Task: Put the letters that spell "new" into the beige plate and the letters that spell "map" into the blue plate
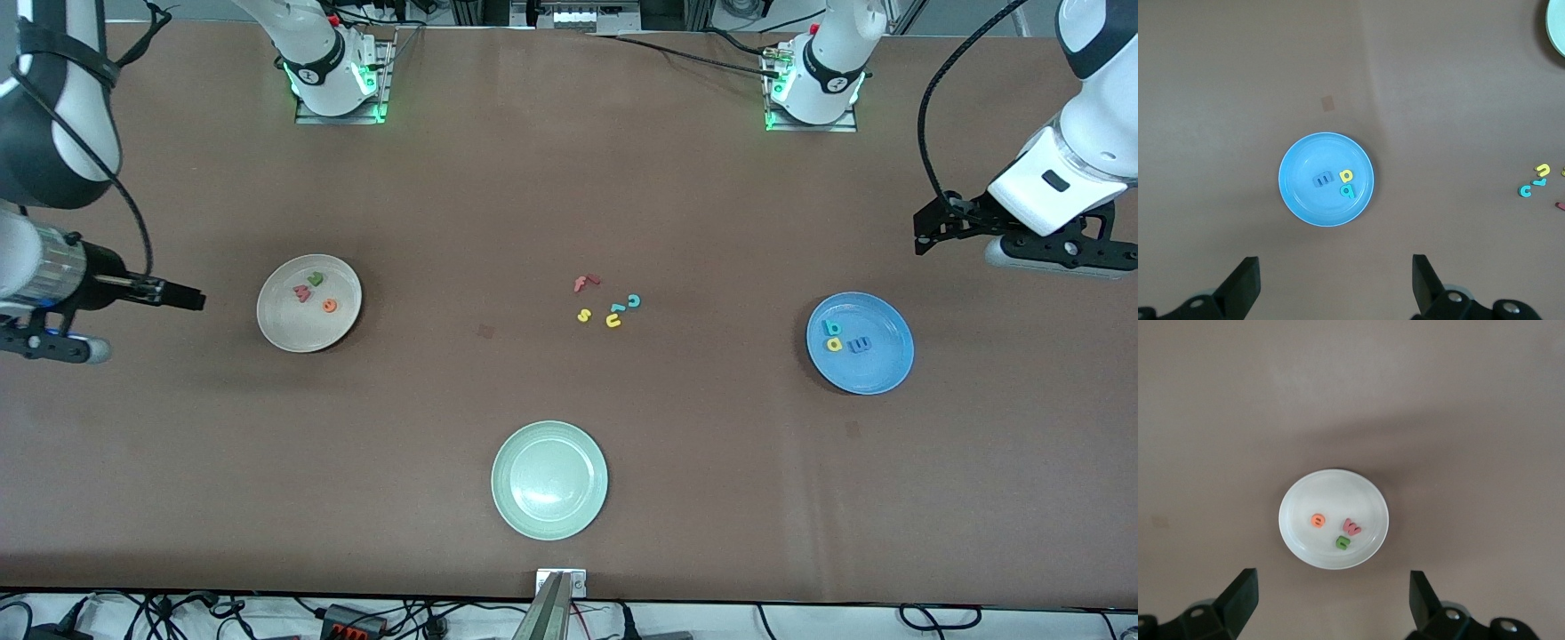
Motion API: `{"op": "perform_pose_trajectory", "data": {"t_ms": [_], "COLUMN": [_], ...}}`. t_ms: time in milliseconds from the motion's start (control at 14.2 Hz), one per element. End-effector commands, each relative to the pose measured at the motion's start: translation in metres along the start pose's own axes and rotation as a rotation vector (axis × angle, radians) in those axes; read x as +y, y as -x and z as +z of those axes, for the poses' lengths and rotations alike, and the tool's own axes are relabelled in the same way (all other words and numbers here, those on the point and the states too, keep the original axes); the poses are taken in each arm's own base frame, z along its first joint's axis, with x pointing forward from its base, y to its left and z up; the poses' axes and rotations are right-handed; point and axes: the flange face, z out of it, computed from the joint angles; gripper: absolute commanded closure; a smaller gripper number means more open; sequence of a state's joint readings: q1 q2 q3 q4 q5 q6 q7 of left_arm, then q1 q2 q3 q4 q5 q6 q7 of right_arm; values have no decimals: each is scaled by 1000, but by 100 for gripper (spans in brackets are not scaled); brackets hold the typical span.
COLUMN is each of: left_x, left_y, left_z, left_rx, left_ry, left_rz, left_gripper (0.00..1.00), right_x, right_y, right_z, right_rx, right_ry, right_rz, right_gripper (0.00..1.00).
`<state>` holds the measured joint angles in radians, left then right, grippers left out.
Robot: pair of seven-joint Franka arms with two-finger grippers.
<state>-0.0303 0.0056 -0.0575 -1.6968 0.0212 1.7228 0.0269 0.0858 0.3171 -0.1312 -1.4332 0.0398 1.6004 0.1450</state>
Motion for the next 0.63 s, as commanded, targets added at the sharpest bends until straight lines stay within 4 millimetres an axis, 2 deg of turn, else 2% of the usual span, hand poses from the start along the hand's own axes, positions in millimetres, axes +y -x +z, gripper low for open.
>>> {"op": "perform_pose_trajectory", "data": {"t_ms": [0, 71, 141, 282, 423, 564], "left_x": [1, 1, 0, 0, 0, 0], "left_y": [0, 0, 0, 0, 0, 1], "left_z": [-6, -6, -6, -6, -6, -4], "left_rx": [2, 2, 0, -1, -1, -7], "left_ry": [20, 20, 20, 20, 20, 20], "left_rz": [5, 5, 4, 5, 5, 5], "left_gripper": [0, 0, 0, 0, 0, 0], "right_x": [19, 29, 42, 40, 41, 46], "right_y": [8, 11, 23, 37, 46, 46], "right_z": [-35, -44, -71, -91, -103, -99], "right_rx": [44, 57, 107, 142, 172, 161], "right_ry": [-9, -17, -47, -72, -49, -28], "right_rz": [34, 47, 58, 36, -4, -76], "right_gripper": [0, 0, 0, 0, 0, 0]}}
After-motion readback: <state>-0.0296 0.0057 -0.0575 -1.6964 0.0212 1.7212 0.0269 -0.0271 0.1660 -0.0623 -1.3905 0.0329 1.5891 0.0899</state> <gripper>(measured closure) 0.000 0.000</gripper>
